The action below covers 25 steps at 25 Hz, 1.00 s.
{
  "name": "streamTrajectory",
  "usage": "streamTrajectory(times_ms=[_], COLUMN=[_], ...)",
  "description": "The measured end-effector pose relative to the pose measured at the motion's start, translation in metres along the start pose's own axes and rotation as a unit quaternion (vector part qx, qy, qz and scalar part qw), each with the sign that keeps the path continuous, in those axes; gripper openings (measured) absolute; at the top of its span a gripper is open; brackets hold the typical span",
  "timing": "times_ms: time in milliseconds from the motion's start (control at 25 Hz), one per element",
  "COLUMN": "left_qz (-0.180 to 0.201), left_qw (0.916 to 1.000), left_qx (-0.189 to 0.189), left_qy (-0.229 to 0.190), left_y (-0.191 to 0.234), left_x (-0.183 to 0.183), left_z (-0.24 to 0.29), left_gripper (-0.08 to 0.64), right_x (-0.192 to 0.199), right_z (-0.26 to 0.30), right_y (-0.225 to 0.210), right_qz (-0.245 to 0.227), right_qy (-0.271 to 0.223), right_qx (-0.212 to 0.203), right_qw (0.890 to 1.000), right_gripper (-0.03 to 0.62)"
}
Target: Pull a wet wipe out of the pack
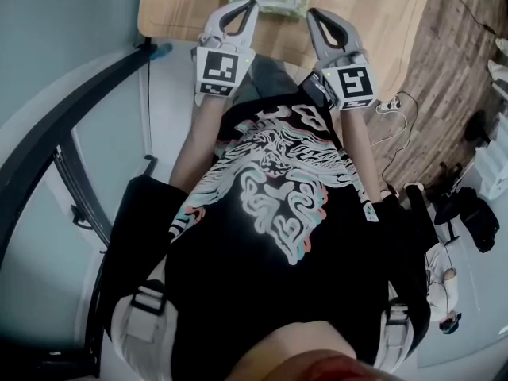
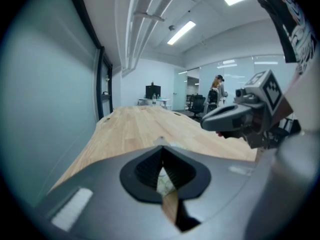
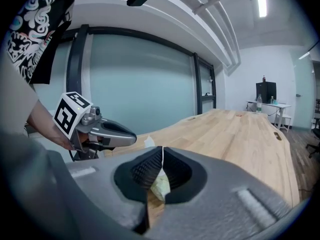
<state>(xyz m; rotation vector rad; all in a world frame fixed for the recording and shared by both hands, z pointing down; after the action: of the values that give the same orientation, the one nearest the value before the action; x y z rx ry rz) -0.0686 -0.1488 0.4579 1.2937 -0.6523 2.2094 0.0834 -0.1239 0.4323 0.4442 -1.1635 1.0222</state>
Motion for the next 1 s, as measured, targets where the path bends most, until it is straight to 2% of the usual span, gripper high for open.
streamTrajectory(times_ms=[160, 360, 480, 760, 800, 1000], left_qz=[0.001, 0.0, -0.001, -0.007, -0.007, -0.004], left_qw=[1.0, 0.9999, 0.9998, 0.9996, 0.9996, 0.9995], left_qx=[0.004, 0.01, 0.015, 0.021, 0.02, 0.011], left_qy=[0.003, 0.006, 0.01, 0.017, 0.019, 0.03], left_y=[0.004, 0.003, 0.003, 0.005, 0.006, 0.01], left_x=[0.003, 0.011, 0.015, 0.024, 0.025, 0.028], left_z=[0.001, 0.008, 0.012, 0.018, 0.019, 0.019], left_gripper=[-0.008, -0.008, -0.008, -0.008, -0.008, -0.008], right_x=[0.002, 0.011, 0.016, 0.023, 0.025, 0.026], right_z=[0.01, 0.02, 0.025, 0.04, 0.042, 0.051], right_y=[-0.002, -0.011, -0.017, -0.012, -0.01, -0.003], right_qz=[-0.005, 0.025, 0.023, 0.015, 0.015, 0.007], right_qy=[0.009, 0.021, 0.029, 0.049, 0.052, 0.059], right_qx=[-0.004, -0.004, -0.001, -0.027, -0.032, -0.048], right_qw=[1.0, 0.999, 0.999, 0.998, 0.998, 0.997], right_gripper=[0.008, 0.038, 0.04, 0.043, 0.068, 0.073])
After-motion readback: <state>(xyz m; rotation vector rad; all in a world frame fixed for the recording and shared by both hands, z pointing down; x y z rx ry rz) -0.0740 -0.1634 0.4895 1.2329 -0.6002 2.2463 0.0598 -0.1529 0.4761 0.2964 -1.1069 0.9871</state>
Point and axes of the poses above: the fingertips, and each gripper's own axes: z forward along the fingers, y to its left, x out of its underside, the point moved 5 cm from there along -z, backward along the fingers, and after that the axes turned 9 degrees about z, right-handed, at the moved point
